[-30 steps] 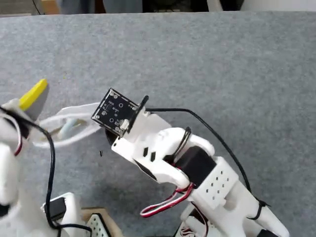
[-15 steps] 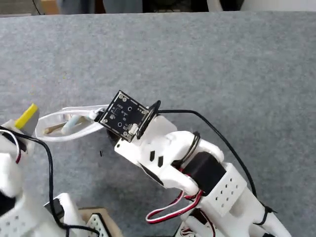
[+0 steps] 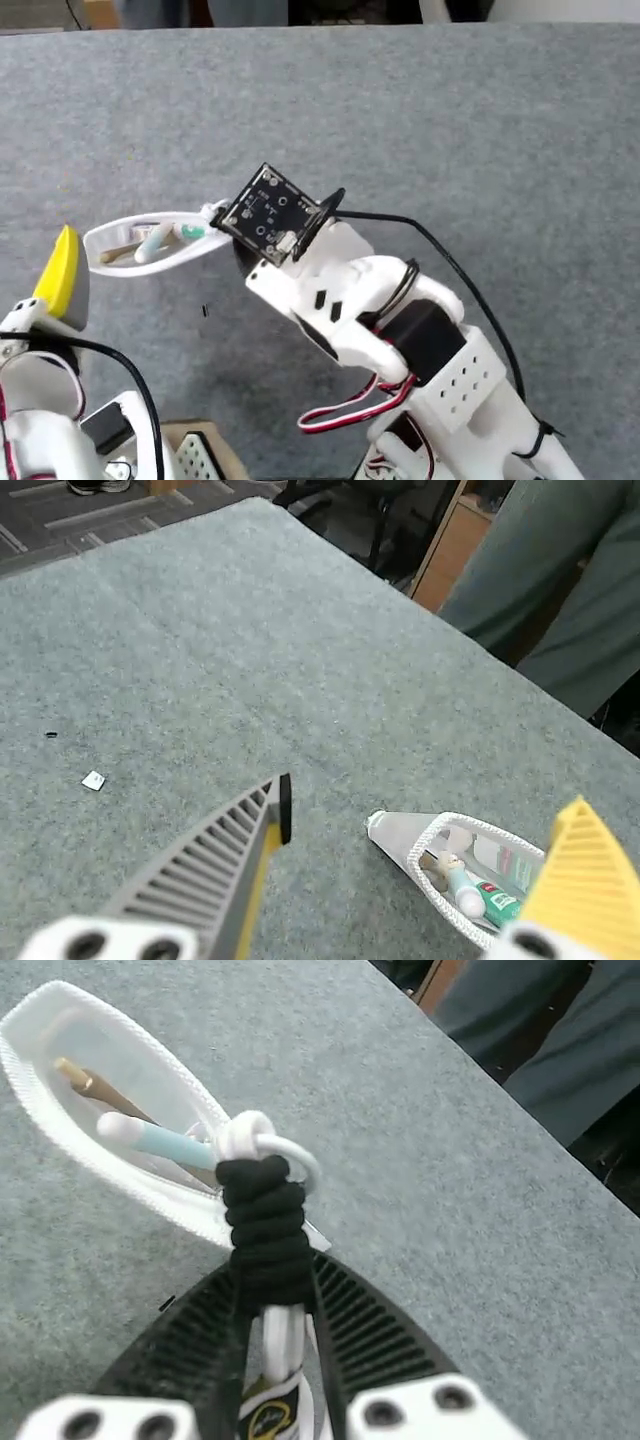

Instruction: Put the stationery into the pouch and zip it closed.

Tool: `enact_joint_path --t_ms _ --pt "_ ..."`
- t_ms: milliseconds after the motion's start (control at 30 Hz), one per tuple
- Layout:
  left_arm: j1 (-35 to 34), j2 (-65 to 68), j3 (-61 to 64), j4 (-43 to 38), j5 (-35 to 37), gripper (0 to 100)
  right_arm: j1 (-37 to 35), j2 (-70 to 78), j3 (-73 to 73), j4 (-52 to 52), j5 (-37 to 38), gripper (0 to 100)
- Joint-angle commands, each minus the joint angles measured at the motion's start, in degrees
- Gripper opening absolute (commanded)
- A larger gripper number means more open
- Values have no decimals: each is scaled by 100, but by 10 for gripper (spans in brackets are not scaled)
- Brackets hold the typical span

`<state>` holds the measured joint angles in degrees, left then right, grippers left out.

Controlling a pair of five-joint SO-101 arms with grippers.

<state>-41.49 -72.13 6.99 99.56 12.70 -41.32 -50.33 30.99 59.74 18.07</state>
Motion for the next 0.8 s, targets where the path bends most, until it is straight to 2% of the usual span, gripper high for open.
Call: enact_joint_path --t_ms 0,167,467,767 --pt "-40 -26 -198 9 -53 404 123 -163 -365 -35 44 12" --pt "-40 -88 -207 -18 -26 404 273 -163 -374 -167 44 12" --pt "-40 -97 -163 -18 -9 404 519 -127 -998 -1292 62 12" --pt "-40 -105 813 -501 -9 404 527 -136 -1103 -1591 967 12"
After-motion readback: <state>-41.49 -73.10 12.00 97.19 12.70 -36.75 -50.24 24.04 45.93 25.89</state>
